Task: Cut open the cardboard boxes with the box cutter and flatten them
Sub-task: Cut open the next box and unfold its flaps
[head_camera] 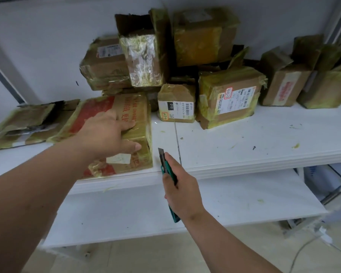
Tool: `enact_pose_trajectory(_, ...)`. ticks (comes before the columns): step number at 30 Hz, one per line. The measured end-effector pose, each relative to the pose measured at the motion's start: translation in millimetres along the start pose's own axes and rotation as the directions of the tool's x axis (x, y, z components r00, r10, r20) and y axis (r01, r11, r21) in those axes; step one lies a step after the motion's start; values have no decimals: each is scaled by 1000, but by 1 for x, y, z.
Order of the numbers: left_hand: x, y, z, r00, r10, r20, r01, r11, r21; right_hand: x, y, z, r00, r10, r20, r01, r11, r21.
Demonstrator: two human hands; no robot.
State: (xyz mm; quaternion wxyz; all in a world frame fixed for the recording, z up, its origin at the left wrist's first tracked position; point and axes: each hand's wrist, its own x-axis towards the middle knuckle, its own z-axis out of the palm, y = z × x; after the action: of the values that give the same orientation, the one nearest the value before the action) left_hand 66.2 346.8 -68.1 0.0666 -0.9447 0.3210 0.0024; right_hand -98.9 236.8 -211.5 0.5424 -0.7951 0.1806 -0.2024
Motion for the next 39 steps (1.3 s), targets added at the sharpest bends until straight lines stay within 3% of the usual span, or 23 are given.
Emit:
enact_pose_trajectory(4,-5,-16,17,997,30,67,-15,978,-206,-5,-6,7,994,-113,8,112,974,-196)
enact_pose_trajectory(17,-5,-19,13,985,130,114,-119,989,-93,5,-10,34,916,-324,-236,227,905,-361)
enact_pose_trajectory(20,-5,-17,9,984,136,114,-129,989,-69,9,-12,35,913,-339,-228,226,883,-411)
enact_pose_trajectory(31,0,-19,12,981,144,127,-136,988,-68,-3,19,44,994,-81,-73,36,876,-482)
enact_pose_trajectory(39,-3,-14,7,989,92,113,-74,985,-153,-16,21,38,995,18,-97,-50,940,-338)
